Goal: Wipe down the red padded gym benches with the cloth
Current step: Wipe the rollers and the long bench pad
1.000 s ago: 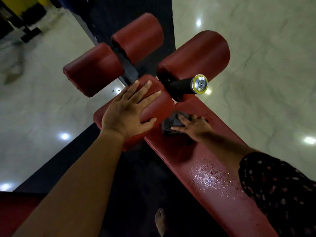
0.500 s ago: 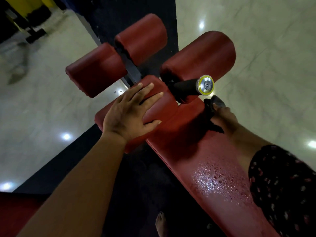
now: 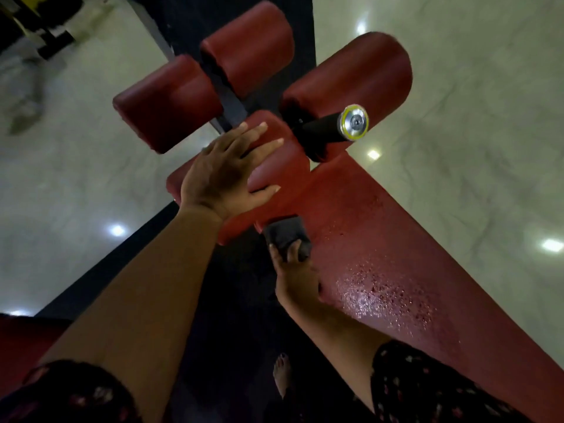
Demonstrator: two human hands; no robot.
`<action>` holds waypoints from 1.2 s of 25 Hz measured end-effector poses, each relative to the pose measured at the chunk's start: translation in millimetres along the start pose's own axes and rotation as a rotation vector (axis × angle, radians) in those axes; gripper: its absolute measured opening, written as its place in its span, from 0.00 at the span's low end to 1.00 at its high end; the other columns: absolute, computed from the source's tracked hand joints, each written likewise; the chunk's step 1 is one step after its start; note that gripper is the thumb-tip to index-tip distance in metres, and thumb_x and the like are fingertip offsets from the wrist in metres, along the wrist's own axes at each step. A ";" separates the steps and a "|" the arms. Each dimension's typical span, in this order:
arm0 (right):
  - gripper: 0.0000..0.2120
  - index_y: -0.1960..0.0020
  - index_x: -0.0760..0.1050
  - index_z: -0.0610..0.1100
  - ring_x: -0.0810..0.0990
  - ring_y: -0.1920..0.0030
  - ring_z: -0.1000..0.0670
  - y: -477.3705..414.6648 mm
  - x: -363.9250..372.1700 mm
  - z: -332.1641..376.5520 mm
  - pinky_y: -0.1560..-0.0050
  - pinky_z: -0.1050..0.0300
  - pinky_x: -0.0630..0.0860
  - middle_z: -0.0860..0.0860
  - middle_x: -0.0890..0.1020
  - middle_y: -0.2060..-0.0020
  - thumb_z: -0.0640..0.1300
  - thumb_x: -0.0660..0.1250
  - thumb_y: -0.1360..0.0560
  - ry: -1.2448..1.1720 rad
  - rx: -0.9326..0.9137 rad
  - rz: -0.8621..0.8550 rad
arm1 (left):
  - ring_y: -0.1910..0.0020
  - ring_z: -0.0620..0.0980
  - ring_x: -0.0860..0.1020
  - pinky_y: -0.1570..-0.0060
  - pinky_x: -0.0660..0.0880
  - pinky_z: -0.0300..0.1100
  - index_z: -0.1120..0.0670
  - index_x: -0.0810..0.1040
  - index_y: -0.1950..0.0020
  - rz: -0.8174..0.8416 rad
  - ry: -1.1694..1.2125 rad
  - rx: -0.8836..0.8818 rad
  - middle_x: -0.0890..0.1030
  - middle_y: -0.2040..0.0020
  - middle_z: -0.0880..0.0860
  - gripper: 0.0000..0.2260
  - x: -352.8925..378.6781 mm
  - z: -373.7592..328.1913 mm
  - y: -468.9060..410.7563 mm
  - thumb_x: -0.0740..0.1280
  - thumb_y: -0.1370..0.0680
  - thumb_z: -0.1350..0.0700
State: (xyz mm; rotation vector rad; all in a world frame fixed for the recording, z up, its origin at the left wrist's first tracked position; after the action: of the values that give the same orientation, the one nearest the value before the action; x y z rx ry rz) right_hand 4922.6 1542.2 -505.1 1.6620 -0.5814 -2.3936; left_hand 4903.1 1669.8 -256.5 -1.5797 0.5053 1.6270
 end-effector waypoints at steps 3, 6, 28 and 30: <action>0.32 0.22 0.53 0.59 0.74 0.48 0.34 15.4 10.0 -5.2 0.64 0.45 0.76 0.39 0.54 0.24 0.42 0.60 0.23 0.350 -0.276 0.008 | 0.33 0.62 0.71 0.42 0.74 0.58 0.49 0.67 0.25 0.018 -0.046 -0.006 0.64 0.24 0.57 0.35 1.2 1.1 0.3 0.71 0.29 0.40; 0.36 0.24 0.52 0.64 0.74 0.46 0.33 8.3 -3.1 -56.6 0.59 0.43 0.78 0.42 0.53 0.22 0.38 0.60 0.23 0.530 -0.501 -0.006 | 0.33 0.62 0.70 0.41 0.73 0.58 0.50 0.63 0.23 0.024 -0.055 -0.014 0.65 0.24 0.56 0.38 1.8 3.2 0.6 0.70 0.29 0.39; 0.33 0.21 0.48 0.58 0.68 0.33 0.34 -52.1 -90.9 -222.8 0.40 0.48 0.70 0.41 0.60 0.29 0.50 0.61 0.20 -0.851 0.639 -0.225 | 0.31 0.60 0.69 0.37 0.72 0.59 0.49 0.64 0.23 0.013 -0.004 -0.019 0.68 0.27 0.55 0.36 6.0 7.6 1.1 0.64 0.28 0.35; 0.33 0.21 0.48 0.59 0.70 0.35 0.33 -37.4 -78.8 -204.5 0.38 0.49 0.70 0.42 0.58 0.28 0.50 0.61 0.21 -0.833 0.671 -0.279 | 0.32 0.61 0.70 0.37 0.73 0.59 0.49 0.65 0.24 0.009 -0.014 -0.019 0.68 0.26 0.56 0.36 5.9 6.4 1.4 0.66 0.28 0.36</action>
State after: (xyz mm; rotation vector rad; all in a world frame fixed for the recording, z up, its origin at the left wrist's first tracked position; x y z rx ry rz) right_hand 5144.1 1559.5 -514.4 0.8164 -1.4857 -3.3203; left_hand 4898.4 1675.3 -261.7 -1.5808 0.4912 1.6528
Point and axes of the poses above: each hand's wrist, its own y-axis away from the middle knuckle, its own x-axis out of the palm, z = x × y, the point moved 8 cm from there along -y, towards the middle knuckle
